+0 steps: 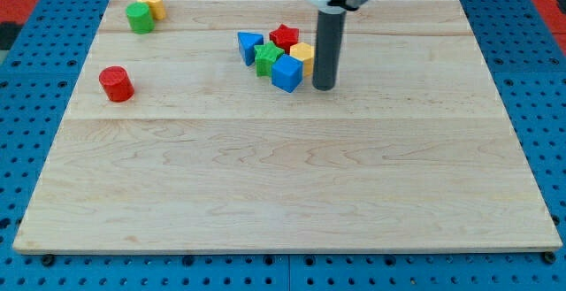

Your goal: Move the blue cube towards bottom of green circle

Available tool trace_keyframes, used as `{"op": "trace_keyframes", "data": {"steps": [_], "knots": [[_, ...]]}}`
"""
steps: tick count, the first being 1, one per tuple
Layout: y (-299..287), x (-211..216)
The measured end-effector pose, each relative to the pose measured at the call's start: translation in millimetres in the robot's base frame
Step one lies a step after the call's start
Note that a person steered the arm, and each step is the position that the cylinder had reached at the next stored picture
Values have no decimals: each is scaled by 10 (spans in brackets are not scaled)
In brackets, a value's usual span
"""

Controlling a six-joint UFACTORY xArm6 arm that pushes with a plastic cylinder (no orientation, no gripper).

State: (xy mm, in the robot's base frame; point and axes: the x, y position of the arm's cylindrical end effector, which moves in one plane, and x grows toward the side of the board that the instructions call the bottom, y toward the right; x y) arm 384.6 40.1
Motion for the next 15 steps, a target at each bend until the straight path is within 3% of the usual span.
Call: {"op": "trace_keyframes", "data": {"steps": [5, 7, 10, 12, 15], "knots": [[-1607, -225], [-975, -256], [-1883, -493], [-1511, -518], [-1985, -782]]}}
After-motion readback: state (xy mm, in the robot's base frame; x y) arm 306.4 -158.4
